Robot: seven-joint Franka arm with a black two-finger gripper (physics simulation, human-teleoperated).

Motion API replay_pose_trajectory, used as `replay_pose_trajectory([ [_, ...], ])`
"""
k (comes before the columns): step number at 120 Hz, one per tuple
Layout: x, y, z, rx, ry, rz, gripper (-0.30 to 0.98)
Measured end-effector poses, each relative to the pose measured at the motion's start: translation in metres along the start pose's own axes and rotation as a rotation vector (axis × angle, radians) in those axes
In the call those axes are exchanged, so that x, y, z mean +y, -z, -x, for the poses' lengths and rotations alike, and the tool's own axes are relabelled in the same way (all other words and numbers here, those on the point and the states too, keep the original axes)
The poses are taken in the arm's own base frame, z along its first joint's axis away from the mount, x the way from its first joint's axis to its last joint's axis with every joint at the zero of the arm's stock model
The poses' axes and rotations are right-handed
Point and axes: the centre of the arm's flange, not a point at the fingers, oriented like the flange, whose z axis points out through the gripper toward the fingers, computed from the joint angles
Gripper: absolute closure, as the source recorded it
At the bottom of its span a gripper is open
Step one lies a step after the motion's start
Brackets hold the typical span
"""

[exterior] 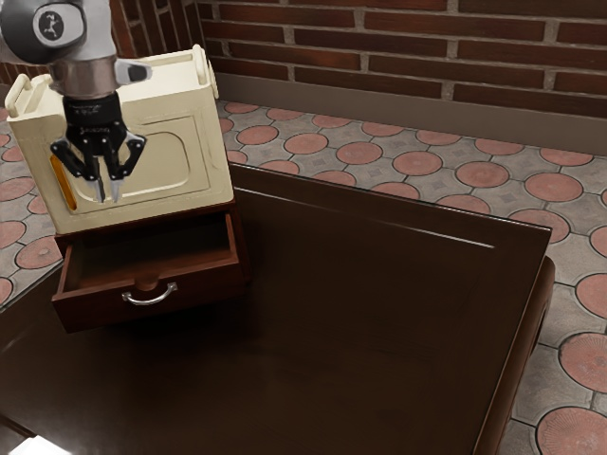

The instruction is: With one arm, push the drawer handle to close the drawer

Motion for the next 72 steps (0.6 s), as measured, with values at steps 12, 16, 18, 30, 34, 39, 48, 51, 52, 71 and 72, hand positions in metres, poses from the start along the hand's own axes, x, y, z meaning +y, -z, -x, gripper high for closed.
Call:
replay_pose_trajectory([
  [12, 0.008, -0.028, 0.011, -0.031, 0.019, 0.017, 0.73],
  [16, 0.011, -0.033, 0.018, -0.034, 0.024, 0.024, 0.74],
  [18, 0.012, -0.035, 0.021, -0.035, 0.026, 0.027, 0.74],
  [30, 0.019, -0.048, 0.046, -0.041, 0.038, 0.044, 0.76],
  [34, 0.02, -0.052, 0.055, -0.041, 0.04, 0.046, 0.77],
  [39, 0.022, -0.056, 0.066, -0.038, 0.044, 0.047, 0.77],
  [48, 0.026, -0.064, 0.085, -0.037, 0.049, 0.043, 0.78],
  [51, 0.028, -0.067, 0.09, -0.038, 0.05, 0.04, 0.78],
  [52, 0.028, -0.068, 0.092, -0.038, 0.05, 0.04, 0.78],
  [71, 0.04, -0.088, 0.114, -0.063, 0.07, 0.024, 0.78],
  [72, 0.04, -0.089, 0.114, -0.066, 0.074, 0.023, 0.78],
])
